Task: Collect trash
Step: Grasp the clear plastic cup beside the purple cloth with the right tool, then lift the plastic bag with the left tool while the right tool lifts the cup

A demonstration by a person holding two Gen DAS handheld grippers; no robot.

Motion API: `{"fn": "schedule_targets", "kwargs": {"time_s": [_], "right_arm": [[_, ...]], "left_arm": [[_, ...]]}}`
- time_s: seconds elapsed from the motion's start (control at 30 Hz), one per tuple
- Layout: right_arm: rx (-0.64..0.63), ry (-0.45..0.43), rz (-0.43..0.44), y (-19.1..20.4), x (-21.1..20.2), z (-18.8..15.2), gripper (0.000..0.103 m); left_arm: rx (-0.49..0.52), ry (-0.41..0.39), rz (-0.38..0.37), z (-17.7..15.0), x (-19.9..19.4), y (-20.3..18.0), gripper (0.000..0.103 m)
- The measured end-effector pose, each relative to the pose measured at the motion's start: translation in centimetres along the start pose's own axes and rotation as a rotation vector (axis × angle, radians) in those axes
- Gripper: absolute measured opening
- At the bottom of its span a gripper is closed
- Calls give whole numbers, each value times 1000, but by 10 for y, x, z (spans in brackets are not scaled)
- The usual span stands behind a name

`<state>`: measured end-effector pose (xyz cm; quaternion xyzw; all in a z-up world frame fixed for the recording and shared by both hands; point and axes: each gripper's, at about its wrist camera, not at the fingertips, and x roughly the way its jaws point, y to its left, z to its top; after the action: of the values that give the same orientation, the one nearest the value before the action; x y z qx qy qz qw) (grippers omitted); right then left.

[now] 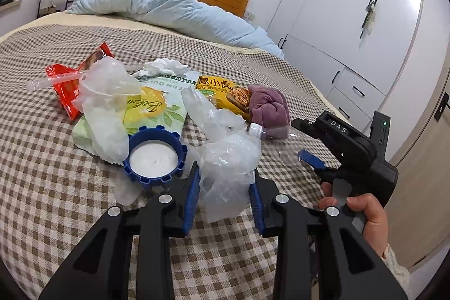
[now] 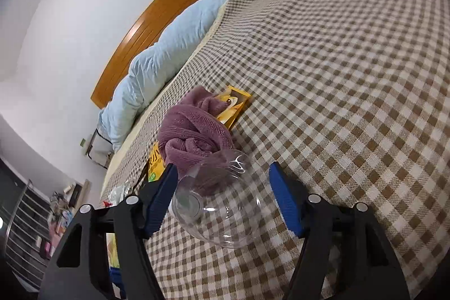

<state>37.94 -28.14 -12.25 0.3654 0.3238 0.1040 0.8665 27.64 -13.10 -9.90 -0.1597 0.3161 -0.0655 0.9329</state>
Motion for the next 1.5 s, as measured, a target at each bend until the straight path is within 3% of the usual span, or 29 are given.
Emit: {"fn": "schedule_targets", "kwargs": {"time_s": [0.07,0.5,0.9,1.27,1.5], "right_arm": [[12,-34,1,1,-9,-3,55],[-193,-222,-82,27,-65,-10,53],[-361,-237,-115,46,-91,-17,53],[-597,-223,-125,69,-123,-49,54],[-648,-224,-99,74,-145,-65,54]], "left_arm": [[6,-3,-1,0,-2,-1,30],[-16,-26,3,2,-17,11,30],[19,-43,6,3,-30,12,30],[76,-19,-25,-8,-51,11,30],[76,-3,-39,-15,-66,18,30]]}}
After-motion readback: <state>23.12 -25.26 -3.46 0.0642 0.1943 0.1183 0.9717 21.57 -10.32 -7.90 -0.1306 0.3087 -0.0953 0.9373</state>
